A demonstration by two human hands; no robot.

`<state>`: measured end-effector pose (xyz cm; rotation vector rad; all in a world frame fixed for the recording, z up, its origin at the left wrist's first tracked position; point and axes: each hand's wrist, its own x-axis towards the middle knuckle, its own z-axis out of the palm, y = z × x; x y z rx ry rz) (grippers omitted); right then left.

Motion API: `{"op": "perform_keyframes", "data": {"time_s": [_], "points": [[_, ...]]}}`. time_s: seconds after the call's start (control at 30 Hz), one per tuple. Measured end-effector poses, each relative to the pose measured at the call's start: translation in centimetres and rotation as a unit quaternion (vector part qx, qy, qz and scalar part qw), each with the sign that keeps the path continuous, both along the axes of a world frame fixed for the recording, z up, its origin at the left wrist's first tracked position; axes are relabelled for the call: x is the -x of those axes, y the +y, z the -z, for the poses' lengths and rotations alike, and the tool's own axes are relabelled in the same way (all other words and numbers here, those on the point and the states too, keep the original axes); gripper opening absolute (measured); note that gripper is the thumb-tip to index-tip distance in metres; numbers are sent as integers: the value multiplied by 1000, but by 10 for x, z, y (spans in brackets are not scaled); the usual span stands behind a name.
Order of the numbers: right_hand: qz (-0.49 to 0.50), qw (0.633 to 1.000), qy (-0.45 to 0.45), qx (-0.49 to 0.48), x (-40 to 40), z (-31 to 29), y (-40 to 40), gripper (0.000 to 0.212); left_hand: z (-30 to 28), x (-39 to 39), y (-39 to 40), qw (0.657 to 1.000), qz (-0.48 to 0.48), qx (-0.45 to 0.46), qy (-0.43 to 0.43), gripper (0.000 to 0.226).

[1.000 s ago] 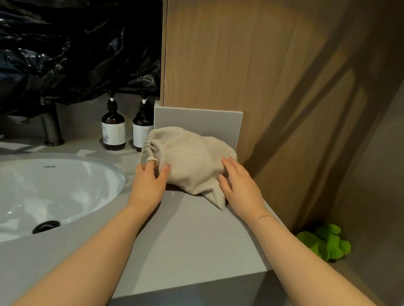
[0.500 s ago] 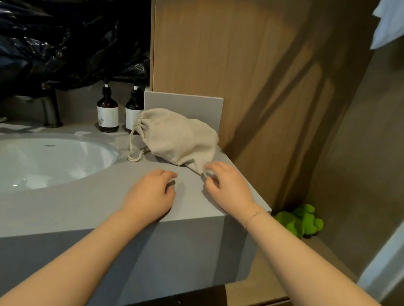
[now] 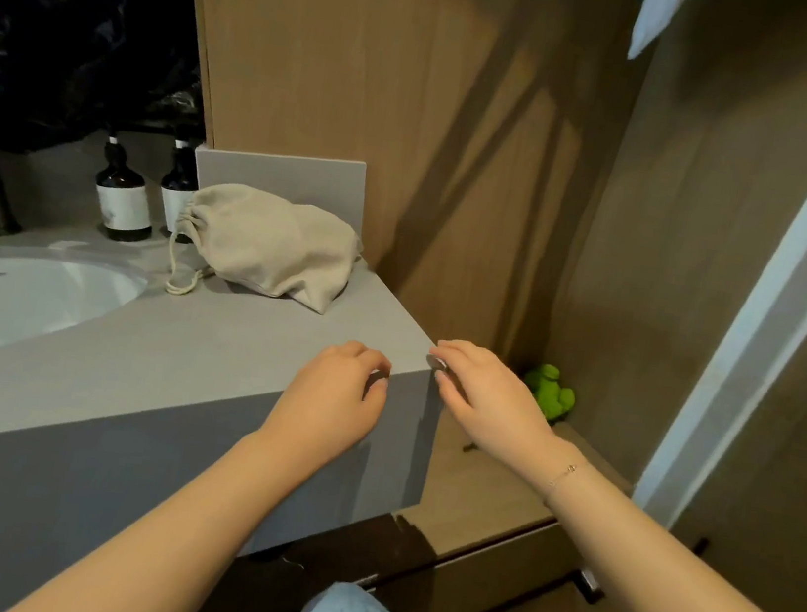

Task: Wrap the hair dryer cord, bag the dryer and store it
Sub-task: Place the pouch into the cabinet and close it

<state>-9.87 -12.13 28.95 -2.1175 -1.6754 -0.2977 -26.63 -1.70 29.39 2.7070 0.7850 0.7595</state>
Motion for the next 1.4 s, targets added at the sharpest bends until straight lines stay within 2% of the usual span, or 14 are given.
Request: {"op": "perform_keyframes", "data": {"time_s": [0.3, 0.47, 0.7, 1.07, 1.27, 1.4], "points": [[68, 997, 32, 7, -73, 33, -86, 41, 7, -89, -60, 989, 128, -77, 15, 33], [111, 991, 63, 33, -115, 66, -124, 42, 36, -140, -67, 986, 149, -44, 57, 34], [159, 978, 102, 84, -174, 123, -149, 44, 109, -202, -58, 980, 151, 14, 131, 35], [190, 960, 169, 113, -233, 235, -128, 42, 243, -273, -36, 953, 149, 107, 240, 35], [216, 939, 226, 145, -255, 309, -118, 41, 319, -305, -22, 946, 146, 106, 271, 40], [244, 909, 293, 166, -264, 351, -109, 39, 360, -316, -11, 949, 140, 93, 268, 47]]}}
